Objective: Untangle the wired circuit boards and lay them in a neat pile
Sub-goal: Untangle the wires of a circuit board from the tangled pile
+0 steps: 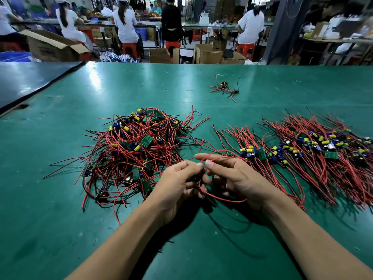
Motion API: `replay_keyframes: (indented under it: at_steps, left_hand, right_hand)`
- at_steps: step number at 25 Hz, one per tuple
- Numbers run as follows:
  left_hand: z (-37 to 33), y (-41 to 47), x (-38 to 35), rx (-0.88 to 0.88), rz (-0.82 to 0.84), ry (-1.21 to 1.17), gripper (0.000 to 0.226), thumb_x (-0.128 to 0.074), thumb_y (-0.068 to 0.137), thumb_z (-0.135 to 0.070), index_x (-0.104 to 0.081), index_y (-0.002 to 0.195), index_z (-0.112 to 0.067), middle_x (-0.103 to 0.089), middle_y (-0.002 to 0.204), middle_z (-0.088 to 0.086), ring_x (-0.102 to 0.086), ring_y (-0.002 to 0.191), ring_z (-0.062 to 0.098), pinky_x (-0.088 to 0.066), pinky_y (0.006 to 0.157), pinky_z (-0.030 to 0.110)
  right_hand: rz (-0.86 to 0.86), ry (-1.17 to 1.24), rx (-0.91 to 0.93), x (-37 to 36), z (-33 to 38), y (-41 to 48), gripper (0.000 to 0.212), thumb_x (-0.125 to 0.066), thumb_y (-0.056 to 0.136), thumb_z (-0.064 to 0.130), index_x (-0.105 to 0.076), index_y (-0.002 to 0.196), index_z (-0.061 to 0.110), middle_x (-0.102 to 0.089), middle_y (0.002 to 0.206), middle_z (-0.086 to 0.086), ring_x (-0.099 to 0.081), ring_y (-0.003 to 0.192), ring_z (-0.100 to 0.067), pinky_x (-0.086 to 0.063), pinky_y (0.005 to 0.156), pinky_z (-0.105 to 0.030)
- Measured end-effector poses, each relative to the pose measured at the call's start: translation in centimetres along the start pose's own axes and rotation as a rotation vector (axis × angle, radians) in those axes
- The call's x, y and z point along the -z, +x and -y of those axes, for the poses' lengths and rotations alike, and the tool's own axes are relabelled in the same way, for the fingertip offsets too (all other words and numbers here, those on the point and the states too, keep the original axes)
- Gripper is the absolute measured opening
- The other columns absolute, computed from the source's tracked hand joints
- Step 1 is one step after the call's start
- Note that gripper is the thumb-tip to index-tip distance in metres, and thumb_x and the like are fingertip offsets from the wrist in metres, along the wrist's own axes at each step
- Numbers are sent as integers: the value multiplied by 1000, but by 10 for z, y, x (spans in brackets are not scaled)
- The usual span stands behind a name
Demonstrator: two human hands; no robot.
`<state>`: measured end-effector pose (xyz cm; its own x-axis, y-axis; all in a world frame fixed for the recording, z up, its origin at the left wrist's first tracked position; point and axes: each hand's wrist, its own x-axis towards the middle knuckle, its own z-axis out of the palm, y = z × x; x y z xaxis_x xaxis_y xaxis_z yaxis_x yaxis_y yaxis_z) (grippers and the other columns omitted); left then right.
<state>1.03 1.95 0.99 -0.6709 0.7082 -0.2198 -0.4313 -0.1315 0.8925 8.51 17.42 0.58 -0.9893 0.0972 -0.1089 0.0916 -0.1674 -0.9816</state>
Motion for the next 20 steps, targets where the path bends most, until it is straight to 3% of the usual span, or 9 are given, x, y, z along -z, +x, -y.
replay_keyframes:
  at_steps: [2,4,6,8,11,20]
  left_hand:
    - [0,-2,-1,37,60,1,11,-61,87,-16,-55,89,-7,-65,67,12,-57,49,19,-49,47,23]
    - [1,-3,0,57,81,-6,20,-63,84,-16,-53,100,-8,-64,67,13,-58,50,20,-49,49,23]
    - [1,-2,0,60,75,-10,18,-64,87,-13,-52,100,-8,-65,68,14,-60,51,21,-50,49,25]
    - [2,-2,-1,53,51,-11,18,-65,86,-12,-54,98,-5,-65,71,16,-61,52,23,-53,49,27]
    - [2,-4,-1,34,47,27,16,-66,86,-10,-57,98,-3,-66,75,19,-62,55,25,-55,52,29]
    - [3,-7,-3,-29,66,164,2,-61,89,2,-62,89,1,-69,79,23,-65,60,29,-56,54,32]
  right_hand:
    - [3,4,5,2,-1,-1,38,-74,87,37,-71,121,22,-66,90,-11,-56,70,-21,-48,73,-34]
    - [12,-24,9,2,-2,-3,33,-73,89,34,-73,117,16,-63,91,-17,-52,76,-28,-43,79,-42]
    - [-21,14,21,2,-4,-4,33,-75,89,33,-73,112,9,-60,87,-20,-51,74,-31,-43,78,-43]
    - [-96,4,46,3,-3,-3,34,-77,87,34,-73,105,6,-62,80,-14,-57,64,-23,-51,65,-31]
    - [-215,-149,68,4,-1,1,34,-75,80,43,-77,93,12,-61,71,2,-48,55,-8,-39,48,-18]
    - [-195,-253,42,13,3,0,32,-75,82,46,-74,73,15,-57,59,3,-48,52,-10,-39,47,-18]
